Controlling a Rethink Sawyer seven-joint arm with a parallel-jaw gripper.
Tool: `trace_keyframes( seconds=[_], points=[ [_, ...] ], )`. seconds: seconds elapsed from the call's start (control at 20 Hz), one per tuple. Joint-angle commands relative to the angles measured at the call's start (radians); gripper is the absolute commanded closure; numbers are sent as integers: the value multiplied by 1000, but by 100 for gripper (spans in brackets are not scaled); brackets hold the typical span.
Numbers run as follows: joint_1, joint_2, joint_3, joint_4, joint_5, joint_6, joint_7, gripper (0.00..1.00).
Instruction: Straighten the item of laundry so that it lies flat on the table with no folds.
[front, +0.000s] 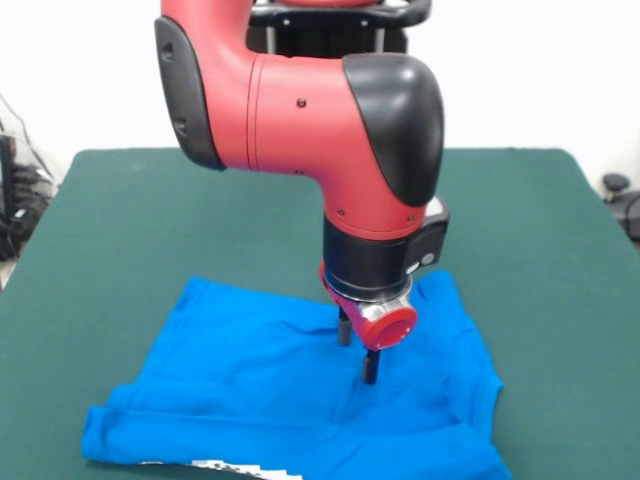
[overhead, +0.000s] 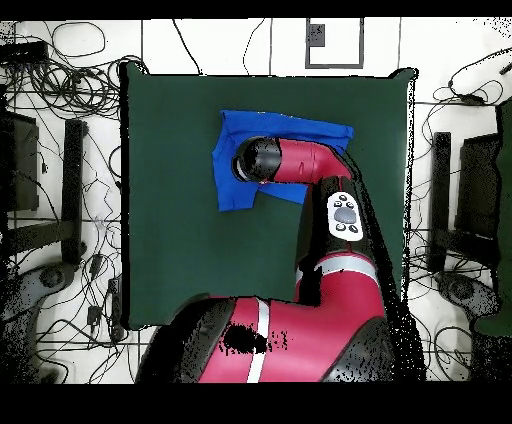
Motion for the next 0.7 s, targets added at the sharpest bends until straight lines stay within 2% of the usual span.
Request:
trace_keyframes(
  seconds=[0.05, 0.4, 0.7],
  points=[
    [33, 108, 109, 82, -50, -49, -120, 0],
    [24, 87, 120, 105, -37, 3, -137, 0],
    [15, 41, 133, 130, -17, 135, -183, 0]
  ],
)
